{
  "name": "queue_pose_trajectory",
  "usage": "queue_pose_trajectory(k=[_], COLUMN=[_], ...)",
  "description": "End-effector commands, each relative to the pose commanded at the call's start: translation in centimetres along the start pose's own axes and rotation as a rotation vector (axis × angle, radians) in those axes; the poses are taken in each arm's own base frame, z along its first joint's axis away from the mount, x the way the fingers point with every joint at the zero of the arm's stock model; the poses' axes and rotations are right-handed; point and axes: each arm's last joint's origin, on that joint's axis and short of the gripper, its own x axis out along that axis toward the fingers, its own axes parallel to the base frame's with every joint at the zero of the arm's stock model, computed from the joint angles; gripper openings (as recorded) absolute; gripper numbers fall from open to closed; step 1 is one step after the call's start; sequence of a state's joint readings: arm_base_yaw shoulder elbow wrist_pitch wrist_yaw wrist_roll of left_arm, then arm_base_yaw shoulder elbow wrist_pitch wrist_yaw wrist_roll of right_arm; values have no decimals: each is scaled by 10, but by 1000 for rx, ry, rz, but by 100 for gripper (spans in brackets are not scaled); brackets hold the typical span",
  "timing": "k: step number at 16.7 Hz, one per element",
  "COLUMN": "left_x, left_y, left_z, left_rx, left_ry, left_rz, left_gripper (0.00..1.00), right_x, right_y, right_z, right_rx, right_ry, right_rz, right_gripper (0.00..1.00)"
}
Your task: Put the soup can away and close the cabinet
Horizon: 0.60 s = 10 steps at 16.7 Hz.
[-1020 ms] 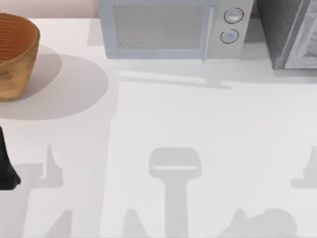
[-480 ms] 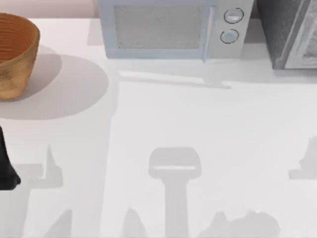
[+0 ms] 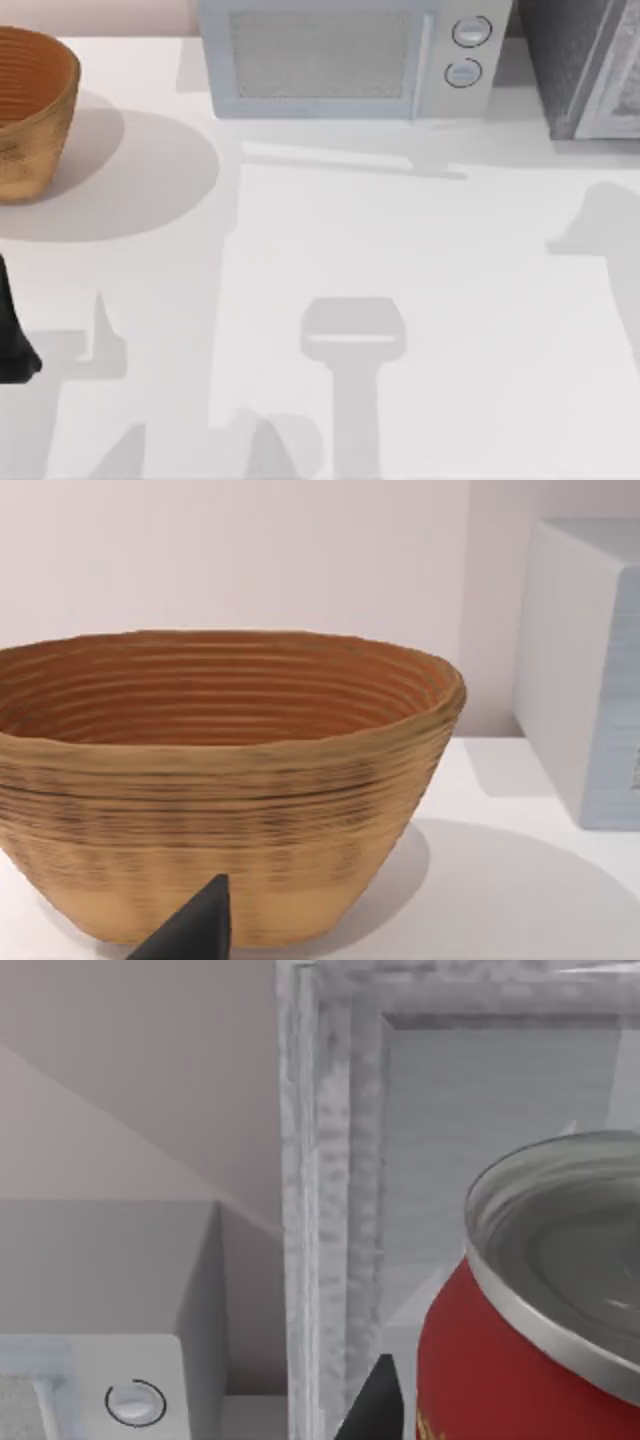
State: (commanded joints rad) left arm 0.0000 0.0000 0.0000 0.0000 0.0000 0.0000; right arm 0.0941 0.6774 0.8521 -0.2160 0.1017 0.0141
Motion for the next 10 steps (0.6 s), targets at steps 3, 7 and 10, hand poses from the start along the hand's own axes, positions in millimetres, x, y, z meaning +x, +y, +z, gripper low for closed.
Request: queue_pose_trajectory(k=[3, 7, 10], left_x=[0, 0, 0], left_y=[0, 0, 0], left_z=[0, 0, 0], left_rx=[0, 0, 0], left_ry=[0, 0, 0], left_rz=[0, 0, 0], left_gripper=[100, 100, 100], right_x=[29, 67, 88], right_y=[9, 23, 31], right_z=[60, 118, 142], right_rx=[0, 2, 2], right_ry=[-9, -29, -40], right_rz=[1, 3, 5], right_gripper=[0, 0, 0])
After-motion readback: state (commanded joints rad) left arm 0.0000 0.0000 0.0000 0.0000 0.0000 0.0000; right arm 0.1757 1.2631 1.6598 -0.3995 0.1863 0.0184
